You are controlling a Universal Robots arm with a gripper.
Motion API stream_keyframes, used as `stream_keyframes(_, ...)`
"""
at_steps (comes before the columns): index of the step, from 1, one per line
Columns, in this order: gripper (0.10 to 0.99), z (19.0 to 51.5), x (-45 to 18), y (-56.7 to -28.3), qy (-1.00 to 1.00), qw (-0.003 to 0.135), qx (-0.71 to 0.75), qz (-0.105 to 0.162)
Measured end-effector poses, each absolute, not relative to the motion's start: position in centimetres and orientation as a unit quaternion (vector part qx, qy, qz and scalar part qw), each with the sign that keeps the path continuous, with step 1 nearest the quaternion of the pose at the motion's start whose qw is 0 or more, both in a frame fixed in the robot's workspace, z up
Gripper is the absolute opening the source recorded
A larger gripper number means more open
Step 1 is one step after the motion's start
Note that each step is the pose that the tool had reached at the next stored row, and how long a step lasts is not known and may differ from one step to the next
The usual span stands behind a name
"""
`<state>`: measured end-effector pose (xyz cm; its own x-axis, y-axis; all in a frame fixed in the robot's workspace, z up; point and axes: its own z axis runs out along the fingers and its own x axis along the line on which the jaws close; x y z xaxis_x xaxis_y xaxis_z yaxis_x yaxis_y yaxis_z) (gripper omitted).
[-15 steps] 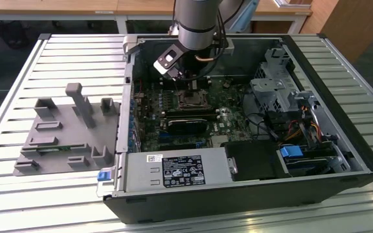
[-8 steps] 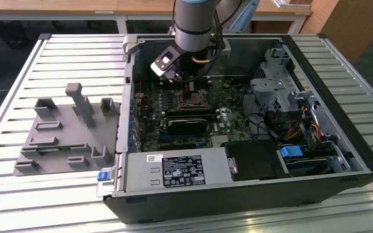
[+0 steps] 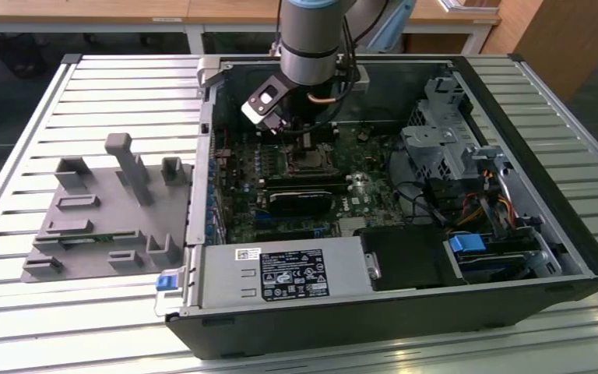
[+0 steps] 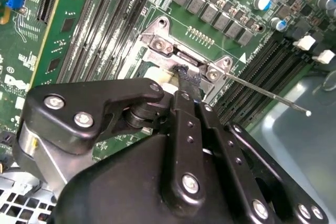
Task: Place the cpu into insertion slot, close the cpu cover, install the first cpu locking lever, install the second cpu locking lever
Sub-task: 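Close the cpu cover, then install the first cpu locking lever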
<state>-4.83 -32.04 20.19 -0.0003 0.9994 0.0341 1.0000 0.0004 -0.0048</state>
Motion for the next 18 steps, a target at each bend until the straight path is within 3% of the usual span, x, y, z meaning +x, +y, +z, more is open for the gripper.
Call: stream_keyframes(18, 0.118, 21.1, -3.6, -32.0, -0.707, 0.014, -0.707, -0.010)
